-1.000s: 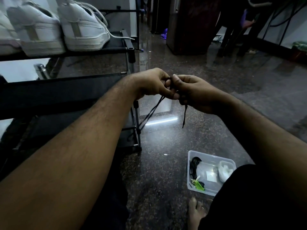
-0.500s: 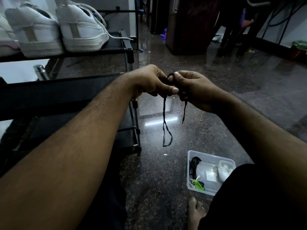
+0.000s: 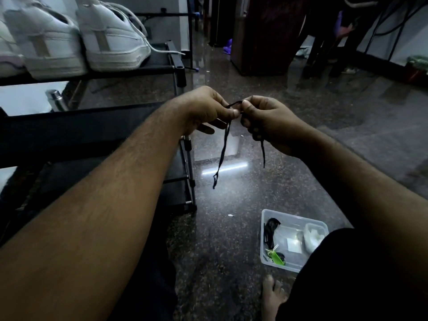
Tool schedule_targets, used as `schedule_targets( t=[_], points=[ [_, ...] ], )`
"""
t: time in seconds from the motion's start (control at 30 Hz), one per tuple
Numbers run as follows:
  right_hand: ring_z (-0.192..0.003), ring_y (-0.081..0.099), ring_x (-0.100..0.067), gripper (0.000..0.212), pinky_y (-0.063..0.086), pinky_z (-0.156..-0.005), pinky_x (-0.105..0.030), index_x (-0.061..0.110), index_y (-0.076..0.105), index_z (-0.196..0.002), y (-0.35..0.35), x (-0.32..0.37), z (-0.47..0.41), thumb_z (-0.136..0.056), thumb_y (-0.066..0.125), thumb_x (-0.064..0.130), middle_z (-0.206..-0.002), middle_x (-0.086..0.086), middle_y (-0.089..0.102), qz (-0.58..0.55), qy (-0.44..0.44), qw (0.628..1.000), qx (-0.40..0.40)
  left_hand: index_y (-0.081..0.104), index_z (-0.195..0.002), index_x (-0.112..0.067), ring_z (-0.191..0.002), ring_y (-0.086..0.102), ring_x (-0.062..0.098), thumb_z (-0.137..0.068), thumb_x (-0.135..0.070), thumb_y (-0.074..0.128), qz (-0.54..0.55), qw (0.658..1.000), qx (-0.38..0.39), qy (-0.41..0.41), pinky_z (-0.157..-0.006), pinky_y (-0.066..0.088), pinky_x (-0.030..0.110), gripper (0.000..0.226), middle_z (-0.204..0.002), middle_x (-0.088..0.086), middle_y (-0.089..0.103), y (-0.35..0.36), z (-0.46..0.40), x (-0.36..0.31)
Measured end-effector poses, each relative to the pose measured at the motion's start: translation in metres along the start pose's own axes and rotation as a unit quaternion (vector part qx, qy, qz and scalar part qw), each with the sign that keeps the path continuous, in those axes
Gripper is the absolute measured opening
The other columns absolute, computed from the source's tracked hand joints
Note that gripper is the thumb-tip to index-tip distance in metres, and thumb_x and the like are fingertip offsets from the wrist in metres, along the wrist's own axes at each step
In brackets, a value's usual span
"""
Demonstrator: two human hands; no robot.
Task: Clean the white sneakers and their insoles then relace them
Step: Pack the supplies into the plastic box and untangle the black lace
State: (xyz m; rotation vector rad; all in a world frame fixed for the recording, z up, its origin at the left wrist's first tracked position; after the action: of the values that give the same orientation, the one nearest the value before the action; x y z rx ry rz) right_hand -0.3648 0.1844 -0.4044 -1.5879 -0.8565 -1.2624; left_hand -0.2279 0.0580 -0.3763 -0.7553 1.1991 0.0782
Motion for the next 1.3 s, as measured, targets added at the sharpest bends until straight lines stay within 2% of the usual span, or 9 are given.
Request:
schedule_targets(
  t=[0.17,0.4,0.57,0.8,0.9,1.0,1.07,1.17,1.3],
  points=[
    [-0.052,0.039,-0.006,0.024,0.032,-0.049,-0.022,0.014,0.063,-0.104,-0.002,-0.006,-0.002,-0.105,0.045,0.030,-0.066,0.002,0.055,0.021,0.026,0.999,-0.012,0.070,-0.090,-0.018,-0.100,0.068,0.018,-0.084,-0.026,0.080,0.014,0.999,-0.028,-0.035,-0.072,0.057,0.035,0.015,-0.102,0.006,0.071,-0.008,-0.001,0.005],
    [-0.053,0.037,-0.007,0.023,0.031,-0.048,-0.019,0.014,0.064,-0.110,-0.003,-0.004,-0.001,-0.105,0.045,0.025,-0.070,0.001,0.058,-0.043,0.064,0.997,0.029,0.069,-0.092,-0.019,-0.076,0.054,0.007,-0.088,-0.028,0.075,-0.057,0.993,-0.106,0.003,-0.058,0.039,0.023,0.012,-0.086,-0.003,0.064,-0.010,0.001,0.003],
    [-0.053,0.038,-0.007,0.025,0.032,-0.048,-0.019,0.011,0.062,-0.114,-0.002,-0.004,-0.001,-0.106,0.044,0.026,-0.071,0.000,0.059,-0.038,0.075,0.996,0.033,0.071,-0.093,-0.015,-0.089,0.059,0.008,-0.088,-0.023,0.075,-0.043,0.990,-0.132,0.010,-0.062,0.040,0.022,0.010,-0.092,-0.001,0.067,-0.009,0.003,0.000],
    [-0.054,0.043,-0.008,0.027,0.036,-0.050,-0.021,0.011,0.063,-0.115,-0.002,-0.005,0.002,-0.105,0.045,0.028,-0.074,-0.002,0.062,-0.027,0.090,0.995,0.043,0.071,-0.087,-0.014,-0.076,0.058,0.004,-0.087,-0.017,0.076,-0.034,0.983,-0.180,0.001,-0.057,0.039,0.019,0.006,-0.084,-0.001,0.066,-0.011,0.003,0.001],
    [-0.055,0.047,-0.009,0.027,0.039,-0.050,-0.022,0.011,0.063,-0.115,-0.001,-0.003,0.004,-0.105,0.044,0.030,-0.076,-0.003,0.064,-0.030,0.103,0.993,0.055,0.067,-0.078,-0.016,-0.071,0.057,0.004,-0.087,-0.016,0.076,-0.051,0.980,-0.194,0.003,-0.055,0.039,0.018,0.012,-0.080,-0.001,0.064,-0.011,0.003,0.001],
    [-0.063,0.060,-0.016,0.026,0.050,-0.058,-0.029,0.011,0.060,-0.112,0.001,-0.001,0.007,-0.105,0.044,0.030,-0.081,-0.009,0.069,-0.044,0.121,0.989,0.066,0.065,-0.074,-0.018,-0.067,0.055,0.004,-0.088,-0.017,0.076,-0.066,0.977,-0.201,0.006,-0.053,0.038,0.018,0.017,-0.077,-0.002,0.062,-0.012,0.002,0.001],
    [-0.071,0.068,-0.024,0.023,0.056,-0.071,-0.039,0.011,0.057,-0.109,0.003,0.000,0.009,-0.105,0.043,0.030,-0.085,-0.014,0.072,-0.065,0.130,0.987,0.073,0.066,-0.075,-0.018,-0.068,0.056,0.003,-0.087,-0.020,0.076,-0.072,0.978,-0.195,0.008,-0.054,0.038,0.019,0.016,-0.078,-0.003,0.063,-0.012,0.002,0.001],
    [-0.083,0.071,-0.030,0.021,0.055,-0.086,-0.046,0.012,0.054,-0.109,0.003,0.003,0.012,-0.106,0.042,0.028,-0.094,-0.020,0.073,-0.078,0.136,0.984,0.081,0.069,-0.079,-0.018,-0.073,0.058,0.003,-0.087,-0.021,0.076,-0.073,0.979,-0.188,0.012,-0.056,0.040,0.019,0.012,-0.082,-0.003,0.065,-0.011,0.004,0.001],
    [-0.082,0.070,-0.029,0.019,0.056,-0.084,-0.046,0.012,0.054,-0.109,0.001,0.004,0.014,-0.105,0.043,0.027,-0.096,-0.020,0.072,-0.075,0.135,0.983,0.097,0.067,-0.077,-0.017,-0.067,0.056,0.005,-0.086,-0.017,0.077,-0.068,0.975,-0.210,-0.001,-0.054,0.039,0.019,0.013,-0.078,-0.002,0.064,-0.012,0.001,0.002]
  ],
)
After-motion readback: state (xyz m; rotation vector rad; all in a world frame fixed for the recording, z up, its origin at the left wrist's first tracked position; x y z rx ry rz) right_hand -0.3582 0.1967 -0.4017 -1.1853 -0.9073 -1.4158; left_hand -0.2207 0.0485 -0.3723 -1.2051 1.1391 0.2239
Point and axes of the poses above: each hand's wrist, its own z-axis away from the middle knuckle, its own y-axis out of the palm, x = y × z, the point moved 1 cm from there along -z, towards the middle knuckle
